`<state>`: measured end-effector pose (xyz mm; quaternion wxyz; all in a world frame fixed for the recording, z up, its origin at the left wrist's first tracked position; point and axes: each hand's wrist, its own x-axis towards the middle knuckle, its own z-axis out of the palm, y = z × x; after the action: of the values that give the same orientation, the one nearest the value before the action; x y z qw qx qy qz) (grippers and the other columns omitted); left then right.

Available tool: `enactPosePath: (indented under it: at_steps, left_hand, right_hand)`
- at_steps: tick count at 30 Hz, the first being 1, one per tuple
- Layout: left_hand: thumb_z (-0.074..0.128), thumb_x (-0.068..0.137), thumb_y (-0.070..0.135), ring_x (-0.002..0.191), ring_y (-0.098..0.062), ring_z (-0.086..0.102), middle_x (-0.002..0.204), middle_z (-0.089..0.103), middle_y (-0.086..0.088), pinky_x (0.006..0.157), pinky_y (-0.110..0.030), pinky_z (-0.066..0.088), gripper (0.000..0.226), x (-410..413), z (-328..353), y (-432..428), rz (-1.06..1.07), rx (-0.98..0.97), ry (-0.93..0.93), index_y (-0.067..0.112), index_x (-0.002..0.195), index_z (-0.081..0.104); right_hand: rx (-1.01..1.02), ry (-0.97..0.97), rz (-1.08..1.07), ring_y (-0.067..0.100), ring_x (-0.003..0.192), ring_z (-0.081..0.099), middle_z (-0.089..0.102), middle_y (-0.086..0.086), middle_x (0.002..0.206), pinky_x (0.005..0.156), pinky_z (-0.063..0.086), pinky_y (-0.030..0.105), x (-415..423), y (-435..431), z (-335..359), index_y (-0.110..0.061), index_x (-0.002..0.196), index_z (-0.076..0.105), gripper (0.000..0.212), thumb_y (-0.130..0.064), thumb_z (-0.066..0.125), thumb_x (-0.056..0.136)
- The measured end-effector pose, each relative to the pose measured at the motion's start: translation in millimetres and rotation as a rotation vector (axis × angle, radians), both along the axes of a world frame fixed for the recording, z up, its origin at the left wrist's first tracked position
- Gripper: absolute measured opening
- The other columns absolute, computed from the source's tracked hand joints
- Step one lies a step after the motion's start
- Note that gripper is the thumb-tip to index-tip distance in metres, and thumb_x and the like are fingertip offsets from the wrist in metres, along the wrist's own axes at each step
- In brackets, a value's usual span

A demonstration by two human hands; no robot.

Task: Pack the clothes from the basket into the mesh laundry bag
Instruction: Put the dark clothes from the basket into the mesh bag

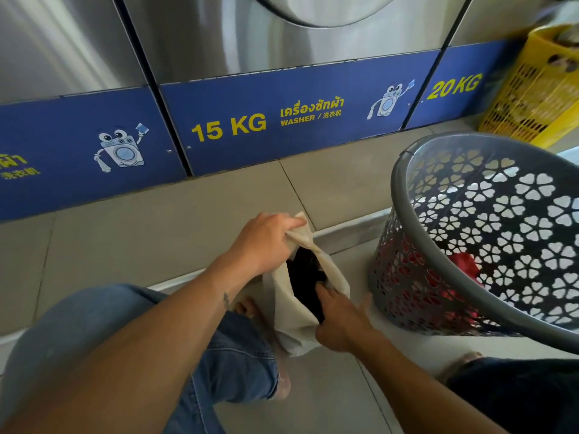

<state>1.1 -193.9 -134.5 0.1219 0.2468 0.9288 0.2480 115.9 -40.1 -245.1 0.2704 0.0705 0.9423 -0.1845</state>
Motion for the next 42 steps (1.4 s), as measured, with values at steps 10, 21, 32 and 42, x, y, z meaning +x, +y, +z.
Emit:
enactPosePath:
  at_steps: [10,21,32,42]
  left_hand:
    - [0.052,0.081,0.004,0.128,-0.029,0.048,0.148,0.046,-0.003,0.099,-0.038,0.045,0.078,-2.0,-5.8,2.3,-0.022,-0.205,-0.215,0.039,0.15,0.035]
    - [0.055,0.079,-0.001,0.12,-0.026,0.052,0.142,0.05,-0.001,0.094,-0.038,0.049,0.081,-2.0,-9.8,-0.7,-0.047,-0.116,-0.215,0.04,0.147,0.04]
    - [0.051,0.076,0.0,0.122,-0.025,0.05,0.145,0.05,0.006,0.097,-0.042,0.047,0.082,-7.5,-7.7,3.8,-0.078,-0.114,-0.128,0.042,0.146,0.041]
    - [0.055,0.091,0.012,0.118,-0.03,0.055,0.137,0.059,-0.005,0.094,-0.041,0.048,0.055,2.7,-12.3,2.9,-0.044,-0.072,-0.017,0.03,0.143,0.049]
  right_hand:
    - [-0.142,0.422,-0.288,0.028,0.086,0.06,0.057,-0.001,0.092,0.072,0.052,0.041,17.3,20.2,-1.1,-0.023,0.098,0.053,0.014,-0.014,0.049,0.089]
    - [-0.164,0.183,0.121,0.023,0.152,0.02,0.028,-0.002,0.164,0.122,0.018,0.057,19.2,-28.6,7.8,-0.027,0.16,0.011,0.094,-0.028,0.062,0.081]
    - [0.357,0.036,0.173,0.03,0.123,0.052,0.061,0.002,0.13,0.102,0.022,0.051,20.8,1.9,-6.2,-0.035,0.146,0.036,0.072,-0.034,0.06,0.079]
    - [0.207,0.471,0.005,0.017,0.108,0.061,0.07,-0.008,0.108,0.099,0.036,0.038,28.1,33.5,29.8,-0.026,0.104,0.073,0.021,-0.016,0.065,0.088]
